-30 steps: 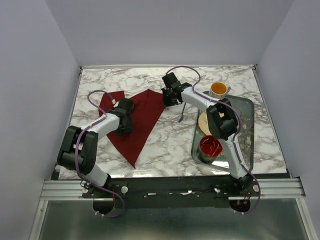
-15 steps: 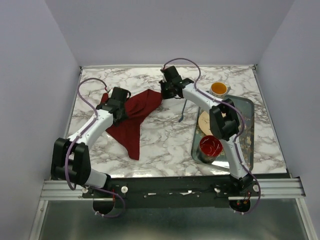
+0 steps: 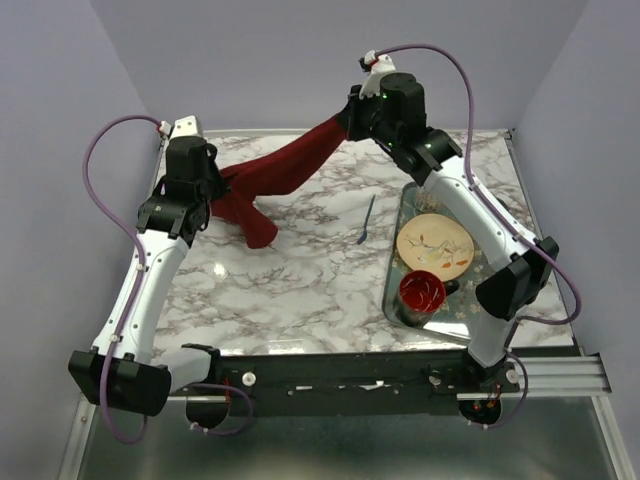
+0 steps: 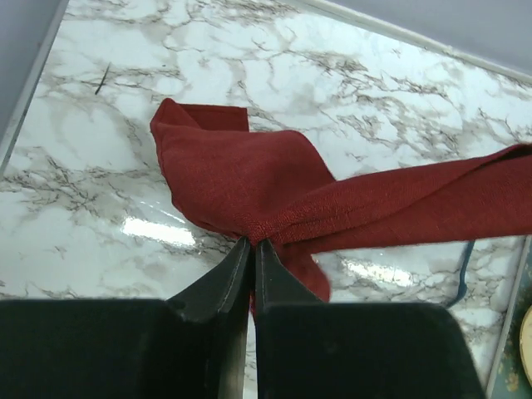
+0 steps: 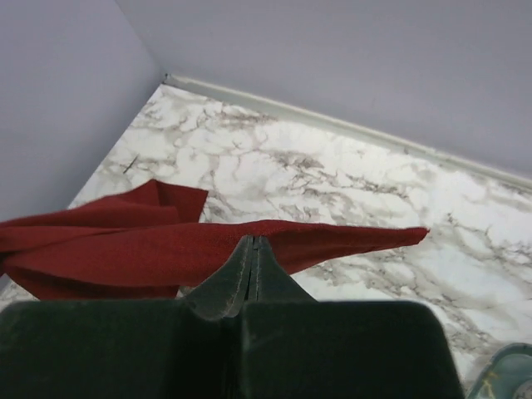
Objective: Fold the napkin, place the utensils inside, and roll it up
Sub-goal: Flatten the napkin out
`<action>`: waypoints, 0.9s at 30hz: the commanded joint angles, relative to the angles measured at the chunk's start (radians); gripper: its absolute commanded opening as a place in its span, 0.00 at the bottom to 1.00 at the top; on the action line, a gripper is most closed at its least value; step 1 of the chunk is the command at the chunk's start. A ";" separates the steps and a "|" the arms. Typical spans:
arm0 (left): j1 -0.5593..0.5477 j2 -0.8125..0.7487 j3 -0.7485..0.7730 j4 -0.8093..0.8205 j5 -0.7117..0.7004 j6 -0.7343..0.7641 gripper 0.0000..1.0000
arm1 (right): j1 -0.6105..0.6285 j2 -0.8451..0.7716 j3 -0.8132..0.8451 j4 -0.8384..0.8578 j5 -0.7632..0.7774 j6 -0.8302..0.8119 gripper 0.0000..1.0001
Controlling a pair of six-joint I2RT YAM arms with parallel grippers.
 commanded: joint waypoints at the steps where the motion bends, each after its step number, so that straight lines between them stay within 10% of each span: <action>1: 0.036 -0.008 -0.023 -0.035 0.120 0.028 0.11 | -0.007 -0.045 -0.065 0.006 0.072 -0.056 0.01; 14: 0.082 -0.046 0.039 -0.028 0.042 0.034 0.00 | -0.007 -0.086 -0.114 0.010 0.021 -0.081 0.01; 27: 0.087 -0.334 0.442 0.108 0.019 0.149 0.00 | 0.240 -0.679 -0.371 0.095 -0.095 -0.226 0.01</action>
